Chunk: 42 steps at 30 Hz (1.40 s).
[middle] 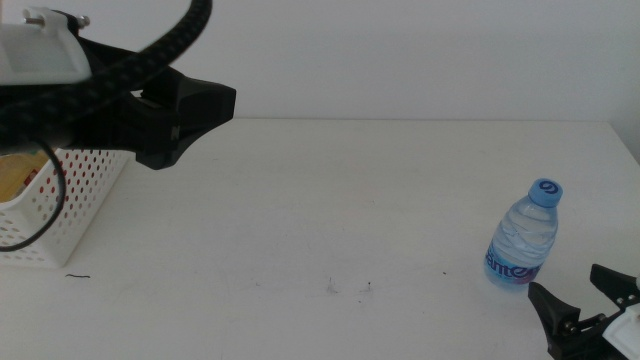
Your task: Use arms to grab the bottles and put them into the dustbin to the left of the table.
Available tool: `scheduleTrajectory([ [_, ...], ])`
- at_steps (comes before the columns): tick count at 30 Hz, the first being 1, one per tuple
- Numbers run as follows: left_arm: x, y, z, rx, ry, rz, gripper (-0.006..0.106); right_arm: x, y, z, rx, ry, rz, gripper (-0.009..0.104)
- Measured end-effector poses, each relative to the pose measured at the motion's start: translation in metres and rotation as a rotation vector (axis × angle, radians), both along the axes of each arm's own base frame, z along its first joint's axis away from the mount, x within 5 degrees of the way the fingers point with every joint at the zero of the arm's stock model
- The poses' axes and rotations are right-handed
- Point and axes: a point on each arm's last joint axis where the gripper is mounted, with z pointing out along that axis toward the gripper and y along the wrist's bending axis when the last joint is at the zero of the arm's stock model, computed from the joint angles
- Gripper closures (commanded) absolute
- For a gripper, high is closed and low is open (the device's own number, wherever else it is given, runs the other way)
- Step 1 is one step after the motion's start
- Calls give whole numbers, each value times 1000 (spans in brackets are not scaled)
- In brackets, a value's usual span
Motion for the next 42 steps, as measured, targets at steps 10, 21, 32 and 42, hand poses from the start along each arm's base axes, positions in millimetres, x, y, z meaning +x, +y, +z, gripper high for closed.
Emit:
scheduleTrajectory([
  [10,0,0,0,0,0,0,7,30,8,-14,17,7,41,5],
  [21,0,0,0,3,-2,1,7,72,12,-19,30,-25,24,5],
  [32,0,0,0,3,-2,1,7,101,15,-24,32,-48,17,83],
  [42,0,0,0,3,-2,1,7,140,58,1,41,-59,110,97],
])
